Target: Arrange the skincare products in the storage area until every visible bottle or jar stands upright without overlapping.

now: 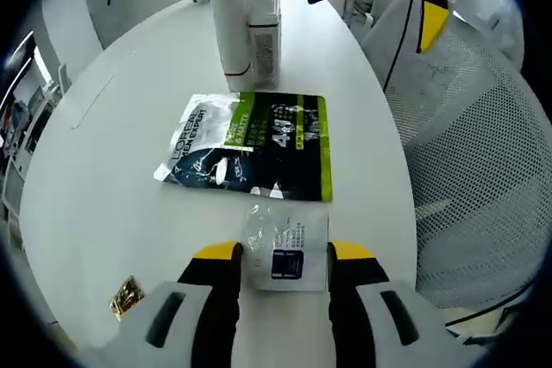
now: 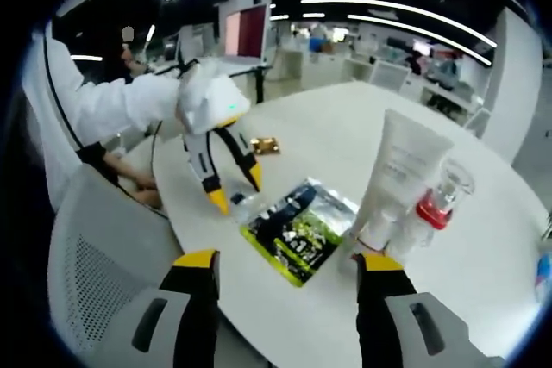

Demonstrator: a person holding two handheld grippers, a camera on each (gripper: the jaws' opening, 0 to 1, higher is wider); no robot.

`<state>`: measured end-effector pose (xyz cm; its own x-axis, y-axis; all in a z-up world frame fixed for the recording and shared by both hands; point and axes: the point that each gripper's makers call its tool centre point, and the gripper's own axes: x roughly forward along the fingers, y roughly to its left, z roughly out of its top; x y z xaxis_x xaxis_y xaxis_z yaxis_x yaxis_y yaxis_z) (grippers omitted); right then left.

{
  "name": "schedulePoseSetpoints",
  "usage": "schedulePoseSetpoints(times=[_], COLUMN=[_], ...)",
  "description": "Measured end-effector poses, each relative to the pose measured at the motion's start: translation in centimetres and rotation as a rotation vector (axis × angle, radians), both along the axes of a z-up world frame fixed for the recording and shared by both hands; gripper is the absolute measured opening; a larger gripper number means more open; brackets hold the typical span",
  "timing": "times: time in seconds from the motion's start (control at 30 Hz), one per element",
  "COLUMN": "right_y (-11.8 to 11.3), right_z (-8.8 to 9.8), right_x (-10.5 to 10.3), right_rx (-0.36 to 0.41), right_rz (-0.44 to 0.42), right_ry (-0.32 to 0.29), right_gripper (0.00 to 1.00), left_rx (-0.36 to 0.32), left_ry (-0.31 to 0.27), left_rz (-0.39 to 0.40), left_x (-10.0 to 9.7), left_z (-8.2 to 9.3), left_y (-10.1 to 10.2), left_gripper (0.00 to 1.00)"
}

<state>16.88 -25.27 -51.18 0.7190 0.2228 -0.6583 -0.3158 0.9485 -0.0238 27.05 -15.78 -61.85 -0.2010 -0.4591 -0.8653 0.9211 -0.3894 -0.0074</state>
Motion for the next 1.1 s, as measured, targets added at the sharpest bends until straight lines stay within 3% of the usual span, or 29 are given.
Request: schedulePoseSetpoints(times=[1.1], right_y=[-0.8], right_z=[0.4], right_x=[-0.2], right_rx=[-0.009], right_rz=[-0.025], right_ry=[-0.014], right_gripper=[0.65], left_rx=[-0.053], left_ry=[0.002], left_rz=[0.069], left_x=[-0.3], left_z=[1.1], left_y=[0.0], left_gripper=[0.44])
